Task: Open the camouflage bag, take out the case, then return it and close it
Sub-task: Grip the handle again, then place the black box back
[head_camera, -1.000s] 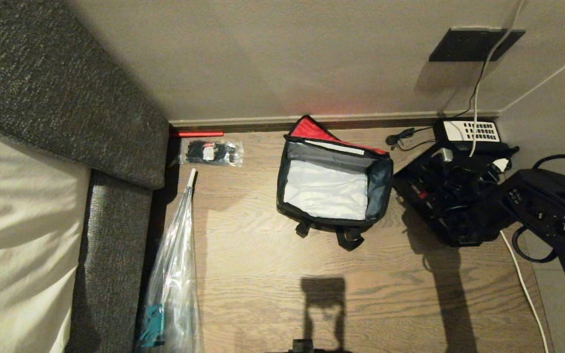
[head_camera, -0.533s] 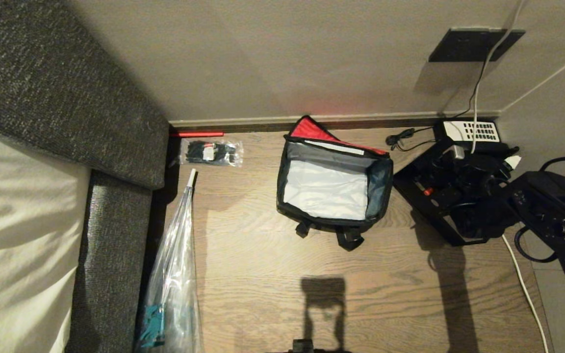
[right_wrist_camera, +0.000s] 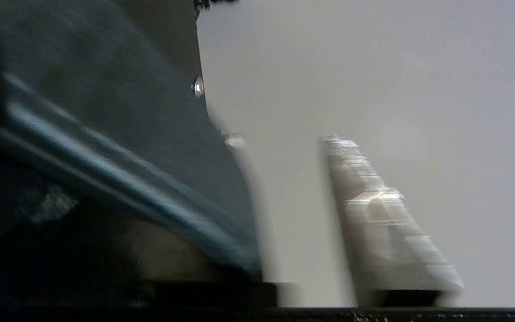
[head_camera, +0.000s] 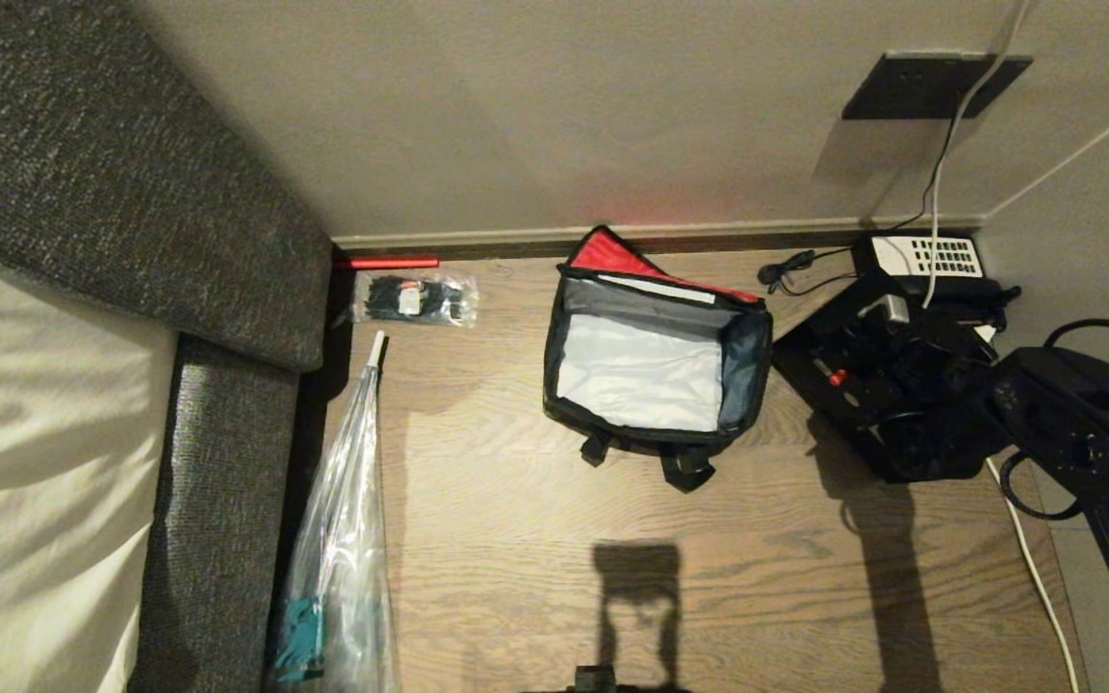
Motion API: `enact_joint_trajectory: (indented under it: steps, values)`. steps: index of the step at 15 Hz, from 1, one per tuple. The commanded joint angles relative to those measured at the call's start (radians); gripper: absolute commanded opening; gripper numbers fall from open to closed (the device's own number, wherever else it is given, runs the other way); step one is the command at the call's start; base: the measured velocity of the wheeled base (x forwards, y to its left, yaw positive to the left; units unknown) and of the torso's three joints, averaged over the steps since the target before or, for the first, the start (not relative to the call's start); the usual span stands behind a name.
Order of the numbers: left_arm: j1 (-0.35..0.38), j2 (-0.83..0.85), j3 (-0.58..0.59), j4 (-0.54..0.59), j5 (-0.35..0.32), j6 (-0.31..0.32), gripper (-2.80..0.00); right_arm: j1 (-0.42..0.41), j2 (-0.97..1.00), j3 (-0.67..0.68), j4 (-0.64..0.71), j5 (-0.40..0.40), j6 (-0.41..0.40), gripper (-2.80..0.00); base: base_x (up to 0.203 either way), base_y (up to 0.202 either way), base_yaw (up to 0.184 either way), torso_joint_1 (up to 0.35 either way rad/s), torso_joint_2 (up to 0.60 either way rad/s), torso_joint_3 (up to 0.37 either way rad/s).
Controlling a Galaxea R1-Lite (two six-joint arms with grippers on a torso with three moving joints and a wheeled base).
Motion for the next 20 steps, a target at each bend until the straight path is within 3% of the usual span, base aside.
enact_joint_trajectory:
  steps: [1, 8, 14, 18, 20]
  values:
    - [0.0, -0.002, 0.0, 0.0, 0.0, 0.0, -2.8, 0.001, -0.008, 0.009, -0.029, -0.007, -0.016, -2.8, 0.0, 0.0, 0.0, 0.0, 0.0, 0.0]
    - [0.001, 0.0, 0.0, 0.0, 0.0, 0.0, -2.8, 0.005, -0.149, 0.098, -0.043, 0.0, -0.03, -2.8, 0.0, 0.0, 0.0, 0.0, 0.0, 0.0]
    - [0.002, -0.002, 0.0, 0.0, 0.0, 0.0, -2.8, 0.021, -0.426, 0.346, -0.03, 0.054, -0.056, -2.8, 0.0, 0.0, 0.0, 0.0, 0.0, 0.0]
    - [0.001, 0.0, 0.0, 0.0, 0.0, 0.0, -2.8, 0.092, -0.582, 0.416, -0.029, 0.263, -0.063, -2.8, 0.0, 0.0, 0.0, 0.0, 0.0, 0.0]
    - [0.0, -0.001, 0.0, 0.0, 0.0, 0.0, -2.8, 0.128, -0.649, 0.443, -0.022, 0.32, -0.105, -2.8, 0.0, 0.0, 0.0, 0.0, 0.0, 0.0]
